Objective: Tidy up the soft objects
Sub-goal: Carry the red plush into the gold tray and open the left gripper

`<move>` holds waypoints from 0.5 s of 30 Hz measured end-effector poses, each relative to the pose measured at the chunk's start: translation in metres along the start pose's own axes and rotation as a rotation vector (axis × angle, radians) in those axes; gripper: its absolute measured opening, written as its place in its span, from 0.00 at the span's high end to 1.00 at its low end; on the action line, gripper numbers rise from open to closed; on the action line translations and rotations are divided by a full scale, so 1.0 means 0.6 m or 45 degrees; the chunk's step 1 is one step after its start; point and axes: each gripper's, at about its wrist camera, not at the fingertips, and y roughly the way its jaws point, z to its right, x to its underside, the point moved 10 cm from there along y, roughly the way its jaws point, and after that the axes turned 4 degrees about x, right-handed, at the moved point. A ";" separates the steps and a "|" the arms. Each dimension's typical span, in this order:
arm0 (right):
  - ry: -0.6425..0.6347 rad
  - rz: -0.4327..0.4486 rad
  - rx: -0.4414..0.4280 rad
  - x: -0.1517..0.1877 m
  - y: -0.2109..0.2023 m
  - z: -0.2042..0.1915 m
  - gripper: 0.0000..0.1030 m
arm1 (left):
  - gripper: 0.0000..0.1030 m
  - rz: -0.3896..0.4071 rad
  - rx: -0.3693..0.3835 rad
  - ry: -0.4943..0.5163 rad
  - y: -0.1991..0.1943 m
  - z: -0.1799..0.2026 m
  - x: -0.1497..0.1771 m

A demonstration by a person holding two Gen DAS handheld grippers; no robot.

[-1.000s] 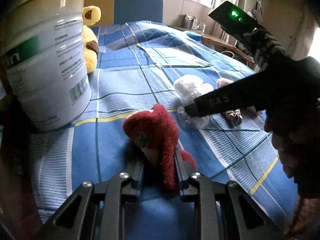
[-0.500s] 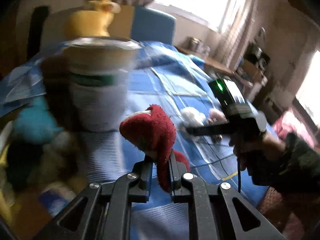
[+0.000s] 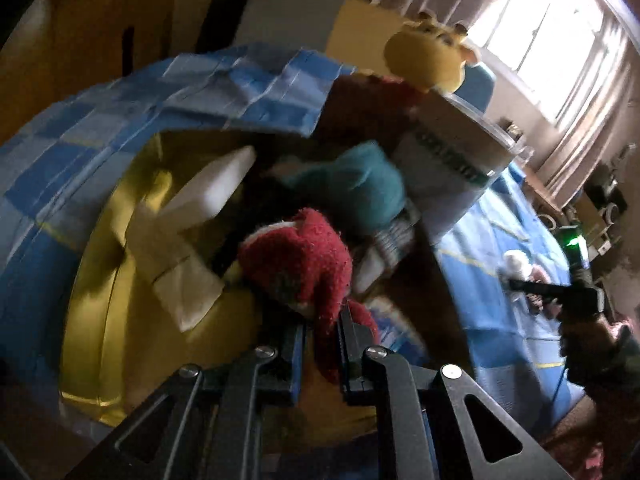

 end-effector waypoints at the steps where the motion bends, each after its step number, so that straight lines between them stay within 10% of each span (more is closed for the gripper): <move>1: -0.001 0.001 0.000 -0.001 0.000 0.001 0.69 | 0.86 -0.011 -0.015 -0.003 0.005 -0.003 0.006; 15: -0.026 0.032 0.024 -0.001 0.000 -0.002 0.69 | 0.49 -0.024 -0.115 0.019 0.006 -0.025 0.020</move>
